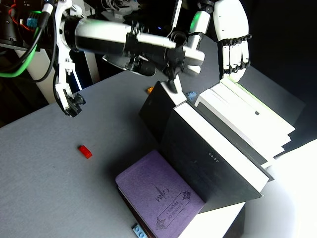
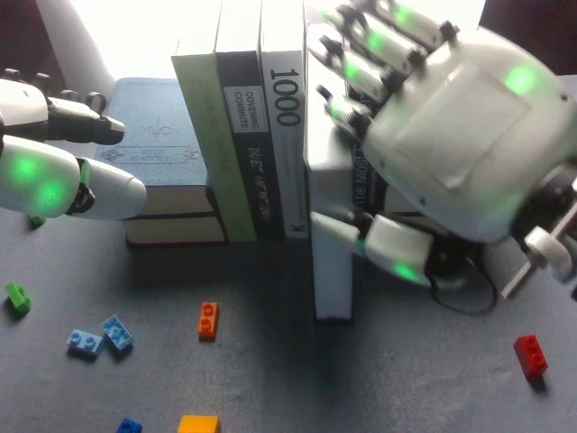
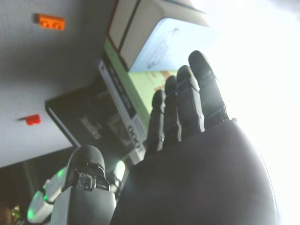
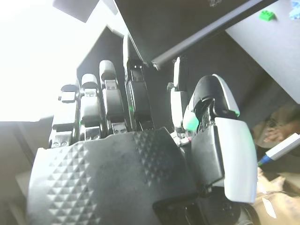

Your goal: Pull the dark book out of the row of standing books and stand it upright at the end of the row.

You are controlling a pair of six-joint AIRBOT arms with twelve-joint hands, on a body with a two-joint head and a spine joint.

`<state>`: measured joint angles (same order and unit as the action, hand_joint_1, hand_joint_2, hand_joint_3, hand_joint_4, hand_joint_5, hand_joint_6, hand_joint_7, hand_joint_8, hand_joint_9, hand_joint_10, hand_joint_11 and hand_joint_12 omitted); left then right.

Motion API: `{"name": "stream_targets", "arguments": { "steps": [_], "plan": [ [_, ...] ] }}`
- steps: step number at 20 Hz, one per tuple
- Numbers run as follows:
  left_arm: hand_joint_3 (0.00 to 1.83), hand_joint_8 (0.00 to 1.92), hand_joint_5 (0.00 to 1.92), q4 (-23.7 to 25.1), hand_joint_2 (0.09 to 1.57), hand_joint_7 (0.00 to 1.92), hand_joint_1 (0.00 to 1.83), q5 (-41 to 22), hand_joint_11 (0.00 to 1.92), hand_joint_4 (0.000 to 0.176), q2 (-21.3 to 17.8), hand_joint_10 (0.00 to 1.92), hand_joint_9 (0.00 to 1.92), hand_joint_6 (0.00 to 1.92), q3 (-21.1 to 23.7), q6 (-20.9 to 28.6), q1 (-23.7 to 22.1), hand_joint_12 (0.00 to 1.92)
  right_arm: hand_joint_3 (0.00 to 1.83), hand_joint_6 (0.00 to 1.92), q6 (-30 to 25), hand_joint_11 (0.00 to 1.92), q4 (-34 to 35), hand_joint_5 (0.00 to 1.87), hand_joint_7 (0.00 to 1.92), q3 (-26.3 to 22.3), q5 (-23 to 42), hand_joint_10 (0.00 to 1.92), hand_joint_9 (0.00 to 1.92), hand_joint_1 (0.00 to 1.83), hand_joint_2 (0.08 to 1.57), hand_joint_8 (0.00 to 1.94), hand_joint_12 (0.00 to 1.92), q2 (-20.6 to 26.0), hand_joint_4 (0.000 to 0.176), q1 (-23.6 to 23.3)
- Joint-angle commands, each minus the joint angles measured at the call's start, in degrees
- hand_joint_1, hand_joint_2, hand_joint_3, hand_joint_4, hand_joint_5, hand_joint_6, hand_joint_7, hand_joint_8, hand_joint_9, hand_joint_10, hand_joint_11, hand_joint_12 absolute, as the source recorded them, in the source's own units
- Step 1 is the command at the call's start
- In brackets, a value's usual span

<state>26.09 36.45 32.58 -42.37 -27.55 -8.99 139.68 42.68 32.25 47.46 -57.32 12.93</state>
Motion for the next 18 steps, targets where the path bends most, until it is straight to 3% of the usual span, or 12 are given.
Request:
{"name": "stream_targets", "arguments": {
  "steps": [1, 8, 13, 18],
  "plan": [
    [0.0, 0.0, 0.11, 1.55, 1.2, 0.15, 0.0, -4.4, 0.05, 0.02, -0.53, 0.0, 0.17, 0.0, -0.2, 0.12, -0.37, 0.5, 0.0, 0.53, 0.64, 0.0, -3.16, 0.55, 0.18, -0.74, 4.33, 0.01, 0.03, 0.0, 1.22, 0.0, 0.0, 0.73, 0.0, -0.12],
    [0.0, 0.0, 0.1, 1.56, 1.19, 0.15, 0.0, -4.37, 0.04, 0.025, -0.53, 0.0, 0.17, 0.0, -0.25, 0.12, -0.37, 0.5, 0.0, 0.52, 0.6, 0.0, -2.95, 0.55, 0.2, -3.25, 4.4, 0.01, 0.02, 0.0, 1.22, 0.01, 0.0, 2.01, 0.0, 3.1],
    [0.0, 0.0, 0.12, 1.55, 1.2, 0.16, 0.0, -4.37, 0.05, 0.016, -0.53, 0.0, 0.19, 0.01, -0.26, 0.12, -0.37, 0.51, 0.0, 0.52, -0.21, 0.0, -2.95, 0.56, 0.21, -4.34, 5.1, 0.01, 0.03, 0.0, 1.23, 0.01, 0.0, 3.44, 0.0, -0.02],
    [0.0, 0.0, 0.12, 1.54, 1.19, 0.16, 0.0, -4.37, 0.06, 0.027, -0.53, 0.0, 0.19, 0.0, -0.13, 0.2, -0.4, 0.52, 0.0, 0.5, -1.67, 0.0, -2.95, 0.56, 0.2, -8.39, 6.64, 0.01, 0.03, 0.0, 1.22, 0.01, 0.0, 8.38, 0.0, -0.7]
  ]
}}
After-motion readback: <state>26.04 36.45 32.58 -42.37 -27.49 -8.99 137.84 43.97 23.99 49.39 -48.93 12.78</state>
